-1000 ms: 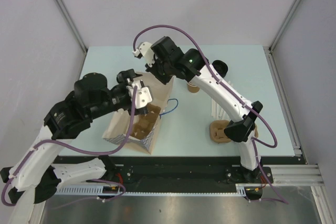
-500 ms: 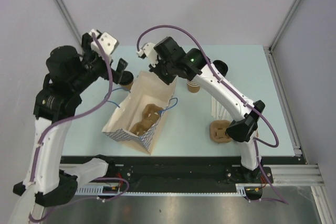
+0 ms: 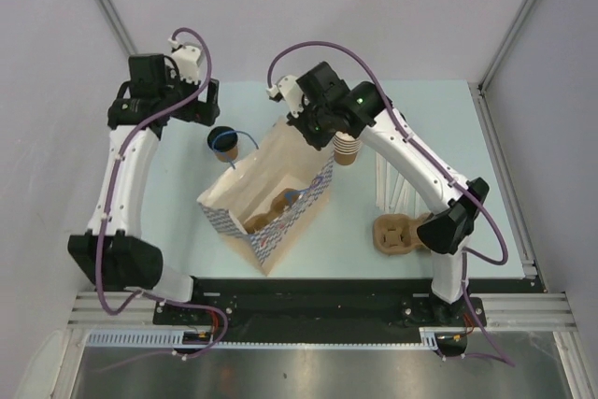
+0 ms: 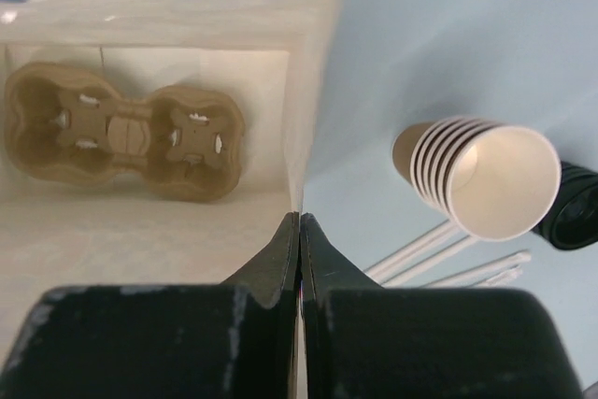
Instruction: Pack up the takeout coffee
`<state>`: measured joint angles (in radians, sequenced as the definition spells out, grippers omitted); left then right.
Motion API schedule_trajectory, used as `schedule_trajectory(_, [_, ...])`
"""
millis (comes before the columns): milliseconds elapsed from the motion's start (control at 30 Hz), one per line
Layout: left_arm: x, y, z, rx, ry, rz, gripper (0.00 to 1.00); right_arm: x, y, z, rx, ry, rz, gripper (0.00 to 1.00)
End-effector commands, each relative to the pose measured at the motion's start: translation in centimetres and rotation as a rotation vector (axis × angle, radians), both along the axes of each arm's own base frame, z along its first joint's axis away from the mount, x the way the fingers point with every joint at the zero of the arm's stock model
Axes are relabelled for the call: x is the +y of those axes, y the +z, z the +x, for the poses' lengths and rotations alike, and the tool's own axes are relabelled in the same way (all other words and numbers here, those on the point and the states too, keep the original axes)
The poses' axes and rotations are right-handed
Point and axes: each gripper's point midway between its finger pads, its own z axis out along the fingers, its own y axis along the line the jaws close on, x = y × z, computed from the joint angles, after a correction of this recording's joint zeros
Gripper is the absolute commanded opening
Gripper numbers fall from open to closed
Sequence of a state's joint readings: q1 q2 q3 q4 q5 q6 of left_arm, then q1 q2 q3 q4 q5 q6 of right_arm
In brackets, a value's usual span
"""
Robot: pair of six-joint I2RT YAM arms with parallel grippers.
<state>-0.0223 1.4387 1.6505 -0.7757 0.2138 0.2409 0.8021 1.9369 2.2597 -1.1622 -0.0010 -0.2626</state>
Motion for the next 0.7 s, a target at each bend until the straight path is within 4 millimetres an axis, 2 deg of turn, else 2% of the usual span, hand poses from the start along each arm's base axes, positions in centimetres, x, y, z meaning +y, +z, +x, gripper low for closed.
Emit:
schedule_trajectory(0, [1.0,-3.9,1.1,0.151,0.026,-0.074,0.99,-1.5,1.1,-2.3,0.028,0.027,0.022,0.0])
schedule_trajectory(33, [1.2,-4.3,1.4,0.154,0.029,-0.077,0.99,-2.0,1.8,-2.7,0.016,0.029,0.029,0.0])
schedule_trajectory(100, [1.4,-5.6,2.0,0.163,0.04,-0.068,1.0,-2.9,0.9,-3.2,0.029,0.017,0.001,0.0])
schedule_trajectory(133, [1.5,-6.1,2.2,0.173,0.045,-0.07,1.0,-3.6,1.3,-3.5,0.014,0.008,0.001,0.0])
schedule_trajectory(200, [1.5,-6.7,2.7,0.194,0.044,-0.068,0.99,-4.3,0.7,-3.9,0.021,-0.003,-0.019,0.0])
schedule_trajectory(233, [1.4,-7.5,3.0,0.218,0.04,-0.072,1.0,-4.7,1.1,-4.1,0.009,-0.006,-0.012,0.0])
schedule_trajectory(267, [1.4,-7.5,3.4,0.217,0.039,-0.073,1.0,-4.9,1.3,-4.4,0.008,-0.007,-0.009,0.0])
schedule_trajectory(333, [1.4,-8.2,3.9,0.233,0.041,-0.073,1.0,-5.7,0.9,-4.2,-0.007,-0.032,-0.032,0.0])
schedule_trajectory(500, [1.6,-10.0,5.2,0.268,0.076,-0.079,0.99,-6.5,1.9,-5.1,-0.02,-0.039,-0.002,0.0])
schedule_trajectory(667, [1.1,-12.1,6.6,0.304,0.101,-0.067,0.99,-7.7,0.9,-5.5,-0.009,-0.058,-0.038,0.02])
